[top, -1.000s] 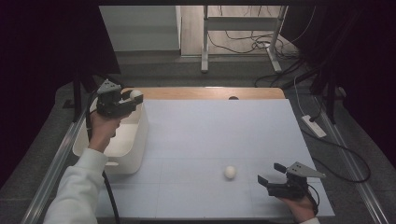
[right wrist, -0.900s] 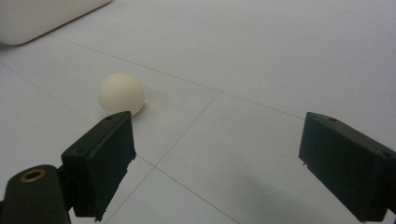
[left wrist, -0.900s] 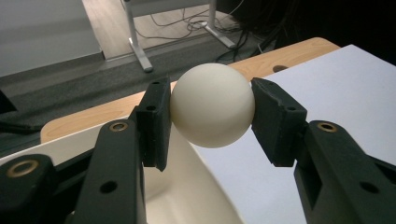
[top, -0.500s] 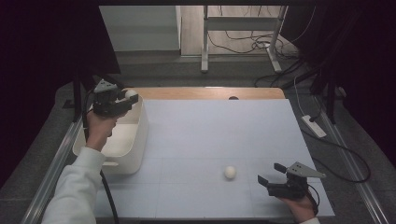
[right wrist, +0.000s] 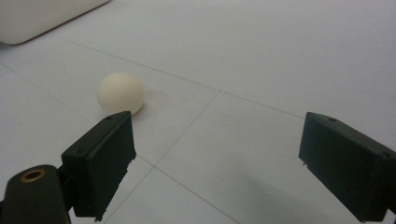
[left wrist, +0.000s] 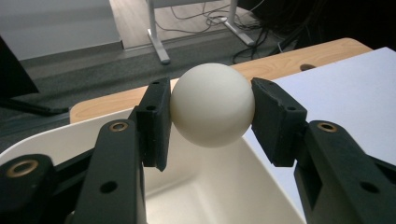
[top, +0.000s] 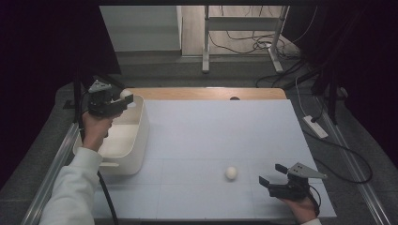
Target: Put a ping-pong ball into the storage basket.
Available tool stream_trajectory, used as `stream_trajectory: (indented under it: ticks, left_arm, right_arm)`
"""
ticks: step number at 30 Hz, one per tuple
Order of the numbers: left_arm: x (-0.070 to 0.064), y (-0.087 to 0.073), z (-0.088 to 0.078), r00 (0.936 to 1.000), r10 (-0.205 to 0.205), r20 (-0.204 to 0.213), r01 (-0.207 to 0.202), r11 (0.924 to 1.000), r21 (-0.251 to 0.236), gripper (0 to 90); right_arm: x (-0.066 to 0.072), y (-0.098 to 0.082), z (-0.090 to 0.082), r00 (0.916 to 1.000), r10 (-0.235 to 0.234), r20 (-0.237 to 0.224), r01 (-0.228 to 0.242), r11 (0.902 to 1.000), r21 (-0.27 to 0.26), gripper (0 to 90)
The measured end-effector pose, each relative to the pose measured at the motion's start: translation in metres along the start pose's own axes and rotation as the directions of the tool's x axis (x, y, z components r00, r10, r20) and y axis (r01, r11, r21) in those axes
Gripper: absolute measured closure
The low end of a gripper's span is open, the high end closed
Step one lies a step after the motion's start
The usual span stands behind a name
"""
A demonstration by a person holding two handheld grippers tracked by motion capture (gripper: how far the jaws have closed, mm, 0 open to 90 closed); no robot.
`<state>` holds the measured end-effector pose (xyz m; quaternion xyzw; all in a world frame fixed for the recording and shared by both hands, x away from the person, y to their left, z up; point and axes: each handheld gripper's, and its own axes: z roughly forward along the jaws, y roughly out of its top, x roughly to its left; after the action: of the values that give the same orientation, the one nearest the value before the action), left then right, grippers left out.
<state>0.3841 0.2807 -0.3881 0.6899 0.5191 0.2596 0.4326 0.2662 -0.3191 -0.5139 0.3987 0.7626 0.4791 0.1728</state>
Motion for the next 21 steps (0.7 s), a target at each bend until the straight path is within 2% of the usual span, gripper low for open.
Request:
stream_trajectory:
  ticks: [13,21]
  left_arm:
    - [0.016,-0.009,0.003,0.9986,-0.041,-0.032,0.042,0.9987,0.031,51.1]
    - [0.020,-0.011,0.006,0.9975,-0.048,-0.052,0.051,0.9973,0.053,51.1]
  right_arm:
    - [0.000,0.000,0.000,1.0000,-0.003,0.001,0.003,1.0000,0.003,10.9]
    - [0.001,0.000,0.000,1.0000,-0.004,-0.001,0.004,1.0000,0.004,11.0]
